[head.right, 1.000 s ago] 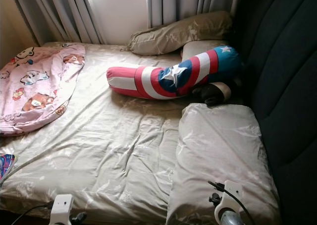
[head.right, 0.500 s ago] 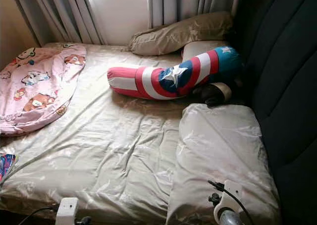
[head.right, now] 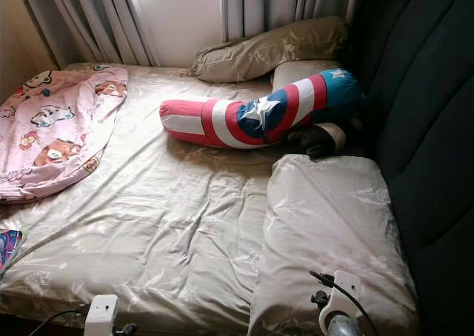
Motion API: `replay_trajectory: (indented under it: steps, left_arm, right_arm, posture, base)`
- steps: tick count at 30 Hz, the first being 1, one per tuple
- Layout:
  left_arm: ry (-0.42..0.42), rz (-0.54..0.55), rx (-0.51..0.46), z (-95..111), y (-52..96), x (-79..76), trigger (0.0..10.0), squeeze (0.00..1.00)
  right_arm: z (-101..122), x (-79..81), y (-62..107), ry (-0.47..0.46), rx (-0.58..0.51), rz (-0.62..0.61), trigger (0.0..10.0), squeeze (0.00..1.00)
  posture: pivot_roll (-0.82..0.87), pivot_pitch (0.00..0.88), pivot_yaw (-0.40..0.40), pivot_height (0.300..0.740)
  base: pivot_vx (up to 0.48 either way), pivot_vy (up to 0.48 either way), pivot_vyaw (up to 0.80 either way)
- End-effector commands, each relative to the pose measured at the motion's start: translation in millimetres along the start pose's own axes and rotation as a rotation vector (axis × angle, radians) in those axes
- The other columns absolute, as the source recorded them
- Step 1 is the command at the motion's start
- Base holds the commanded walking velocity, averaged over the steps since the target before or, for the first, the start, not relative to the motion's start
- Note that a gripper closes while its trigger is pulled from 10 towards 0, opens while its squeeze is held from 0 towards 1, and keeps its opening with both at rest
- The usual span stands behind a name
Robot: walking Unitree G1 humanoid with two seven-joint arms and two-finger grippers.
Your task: Clean up the room
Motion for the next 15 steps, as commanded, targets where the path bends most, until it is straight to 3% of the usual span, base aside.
replay_trajectory:
  steps: [1,15]
  left_arm:
    - [-0.005,0.008,0.016,-2.2,0.2,1.6,10.0,0.0]
    - [-0.006,0.01,0.009,1.7,-0.6,2.3,10.0,0.0]
  right_arm:
    - [0.9,2.4,-0.6,0.002,0.006,0.001,10.0,0.0]
    - [6.7,4.7,-1.8,-0.012,-0.006,0.001,10.0,0.0]
  posture:
    - [-0.03,0.019,-0.012,0.74]
    - [-0.03,0.031,-0.008,0.74]
  base:
    - [0.0,0.0,0.0]
    - [0.0,0.0,0.0]
Point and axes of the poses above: a point about 5 cm out from each wrist's last joint towards the gripper, its own y axis pointing back from the gripper into the wrist, its own z axis along the axis of the wrist's last joint, x = y × z, the point moved 3 cm from there along -y, pointing out of the wrist towards the gripper, and after that the axes turned 3 degrees about -y, right-handed, at the moved point
